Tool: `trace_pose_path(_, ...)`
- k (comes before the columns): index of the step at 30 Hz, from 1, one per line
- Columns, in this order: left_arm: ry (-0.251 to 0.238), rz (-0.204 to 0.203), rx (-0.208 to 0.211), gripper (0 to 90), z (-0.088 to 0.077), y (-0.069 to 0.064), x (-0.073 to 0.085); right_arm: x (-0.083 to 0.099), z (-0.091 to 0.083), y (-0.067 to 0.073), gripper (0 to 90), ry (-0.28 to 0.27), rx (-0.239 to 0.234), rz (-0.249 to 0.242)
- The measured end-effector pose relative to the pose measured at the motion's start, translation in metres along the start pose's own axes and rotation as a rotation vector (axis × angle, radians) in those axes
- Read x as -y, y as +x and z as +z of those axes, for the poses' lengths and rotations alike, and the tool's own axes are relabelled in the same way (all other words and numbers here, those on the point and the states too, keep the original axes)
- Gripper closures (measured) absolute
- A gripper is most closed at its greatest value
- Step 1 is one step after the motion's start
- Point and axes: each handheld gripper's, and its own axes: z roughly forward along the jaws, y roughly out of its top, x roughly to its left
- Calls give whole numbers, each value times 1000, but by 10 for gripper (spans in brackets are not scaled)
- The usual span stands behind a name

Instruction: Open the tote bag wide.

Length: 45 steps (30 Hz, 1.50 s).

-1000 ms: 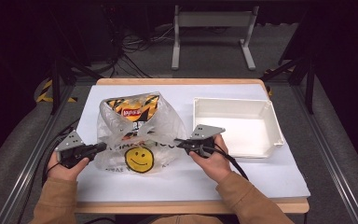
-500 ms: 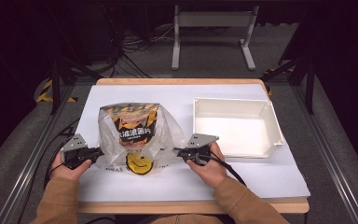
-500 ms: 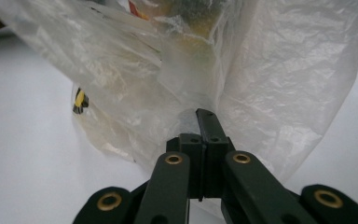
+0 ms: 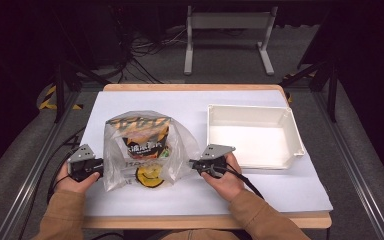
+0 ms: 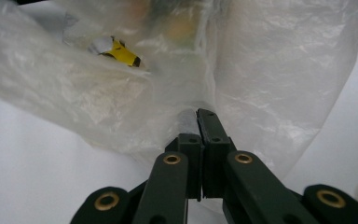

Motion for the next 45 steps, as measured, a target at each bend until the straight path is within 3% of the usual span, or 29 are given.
trace_pose_path(2,-18,-17,-9,588,-4,1,0,-1,-1,0,893,-5,-1,0)
trace_pose_path(3,-59,-54,-33,546,-12,8,-1,-1,-2,0,892,-9,-4,4)
trace_pose_path(5,-71,-73,-51,544,-16,12,-1,-2,-3,0,892,-12,-4,5)
trace_pose_path(8,-170,-108,-68,499,-40,18,-4,-2,-4,0,889,-14,-3,2)
trace_pose_path(13,-274,-89,-81,478,-66,9,-17,-5,-6,-2,887,-25,2,3)
trace_pose_path(16,-293,-65,-77,460,-72,2,-24,-5,-7,-2,886,-25,3,4)
trace_pose_path(18,-312,-24,-74,442,-75,-9,-39,-6,-7,-1,885,-29,1,1)
trace_pose_path(24,-326,-19,-99,410,-72,-6,-63,-9,-10,1,882,-38,-5,-6)
trace_pose_path(25,-356,-27,-85,416,-72,-4,-72,-9,-10,1,882,-39,-6,-9)
trace_pose_path(30,-397,-4,-63,408,-79,-10,-90,-10,-12,1,881,-41,-7,-10)
trace_pose_path(36,-404,14,-41,399,-79,-9,-113,-11,-12,3,880,-41,-7,-14)
trace_pose_path(40,-412,-8,6,384,-72,-5,-126,-11,-12,3,879,-40,-8,-17)
trace_pose_path(45,-432,-2,59,318,-64,-10,-138,-10,-12,3,878,-38,-13,-15)
